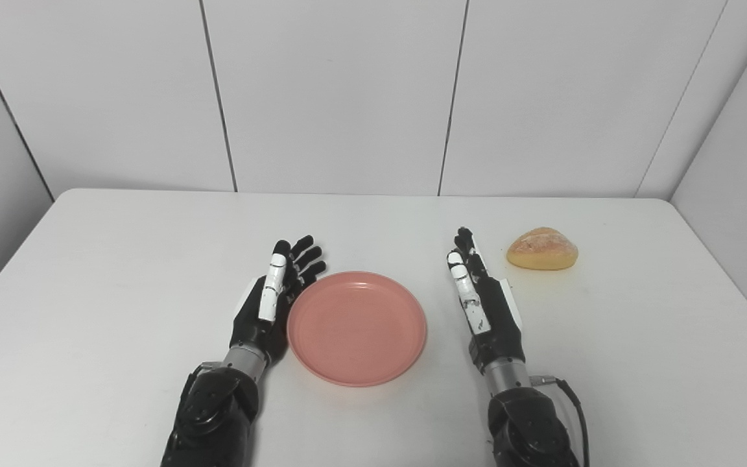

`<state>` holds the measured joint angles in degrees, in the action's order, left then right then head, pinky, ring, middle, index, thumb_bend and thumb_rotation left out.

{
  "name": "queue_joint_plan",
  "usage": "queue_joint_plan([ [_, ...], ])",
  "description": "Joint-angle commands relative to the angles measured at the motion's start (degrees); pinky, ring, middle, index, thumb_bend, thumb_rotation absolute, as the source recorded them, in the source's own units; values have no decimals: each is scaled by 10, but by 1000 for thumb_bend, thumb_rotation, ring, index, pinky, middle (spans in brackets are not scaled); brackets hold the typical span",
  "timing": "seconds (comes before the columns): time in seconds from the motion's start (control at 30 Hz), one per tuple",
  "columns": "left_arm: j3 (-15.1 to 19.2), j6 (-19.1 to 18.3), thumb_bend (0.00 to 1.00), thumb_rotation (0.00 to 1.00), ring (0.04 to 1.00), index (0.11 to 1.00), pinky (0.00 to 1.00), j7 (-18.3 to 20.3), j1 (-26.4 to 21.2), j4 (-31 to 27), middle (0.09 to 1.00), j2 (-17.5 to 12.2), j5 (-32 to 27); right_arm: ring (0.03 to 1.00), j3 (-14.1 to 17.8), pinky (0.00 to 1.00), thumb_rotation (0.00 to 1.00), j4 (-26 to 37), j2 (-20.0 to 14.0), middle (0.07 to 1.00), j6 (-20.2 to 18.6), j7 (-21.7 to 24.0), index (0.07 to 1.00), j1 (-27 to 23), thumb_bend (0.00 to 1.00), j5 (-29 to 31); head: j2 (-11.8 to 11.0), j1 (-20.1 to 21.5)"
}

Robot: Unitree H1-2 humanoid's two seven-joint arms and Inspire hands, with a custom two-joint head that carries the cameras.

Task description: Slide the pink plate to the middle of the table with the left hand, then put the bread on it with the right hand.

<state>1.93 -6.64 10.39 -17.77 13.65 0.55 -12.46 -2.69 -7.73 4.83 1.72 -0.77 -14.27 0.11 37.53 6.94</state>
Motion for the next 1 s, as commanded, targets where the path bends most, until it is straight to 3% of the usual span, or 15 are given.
queue_joint_plan([
  [0.0,-6,-4,668,1000,907,882,1000,0,-7,-16,917,1,2,1000,2,1000,841,15,2,995,2,2,988,-20,610,6,0,2],
  [0.1,-9,-5,682,1000,903,877,1000,1,-5,-19,911,2,2,1000,5,1000,848,15,1,995,4,0,982,-21,635,3,0,3],
  [0.43,-18,-4,679,1000,896,878,979,2,-1,-29,907,2,3,963,22,988,928,9,-9,970,32,-16,976,-39,561,-5,1,12],
  [0.8,-23,9,695,1000,894,878,985,0,-1,-22,902,-1,12,953,41,1000,902,22,-17,956,29,-19,962,-53,540,4,3,19],
  [0.97,-26,26,716,1000,891,876,1000,0,-2,-10,897,-1,23,938,35,978,876,28,-44,939,34,-26,935,-65,585,-40,-2,22],
])
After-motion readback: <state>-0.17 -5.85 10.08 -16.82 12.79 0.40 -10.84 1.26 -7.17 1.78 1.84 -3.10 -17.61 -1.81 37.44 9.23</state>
